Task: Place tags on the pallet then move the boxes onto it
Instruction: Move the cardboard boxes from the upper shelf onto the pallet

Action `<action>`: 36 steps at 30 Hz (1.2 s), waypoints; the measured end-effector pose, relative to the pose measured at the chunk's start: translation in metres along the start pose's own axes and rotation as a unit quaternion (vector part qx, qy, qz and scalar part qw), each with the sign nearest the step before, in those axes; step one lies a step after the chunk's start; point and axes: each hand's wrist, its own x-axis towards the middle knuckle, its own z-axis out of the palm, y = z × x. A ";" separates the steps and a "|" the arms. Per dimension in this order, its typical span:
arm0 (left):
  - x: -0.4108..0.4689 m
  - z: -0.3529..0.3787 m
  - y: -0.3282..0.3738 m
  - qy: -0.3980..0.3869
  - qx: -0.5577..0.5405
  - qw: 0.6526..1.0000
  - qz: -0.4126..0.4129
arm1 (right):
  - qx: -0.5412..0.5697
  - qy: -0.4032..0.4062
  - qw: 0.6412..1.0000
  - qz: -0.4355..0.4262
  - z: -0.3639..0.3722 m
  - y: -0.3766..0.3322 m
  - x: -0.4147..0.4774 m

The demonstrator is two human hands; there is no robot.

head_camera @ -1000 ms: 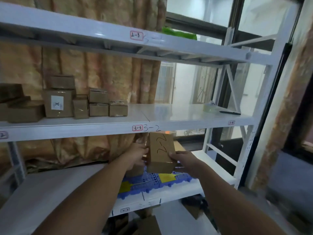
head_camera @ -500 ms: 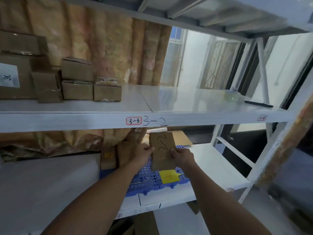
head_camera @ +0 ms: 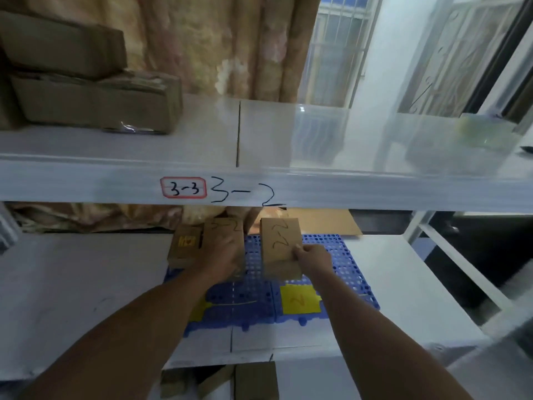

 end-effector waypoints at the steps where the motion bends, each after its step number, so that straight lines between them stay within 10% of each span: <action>1: 0.005 0.006 -0.003 -0.022 0.020 1.000 -0.005 | 0.000 -0.008 1.000 -0.001 0.004 0.002 0.008; 36: 0.000 0.029 -0.032 0.063 0.120 0.990 0.033 | -0.002 -0.059 0.998 0.024 0.069 0.011 0.068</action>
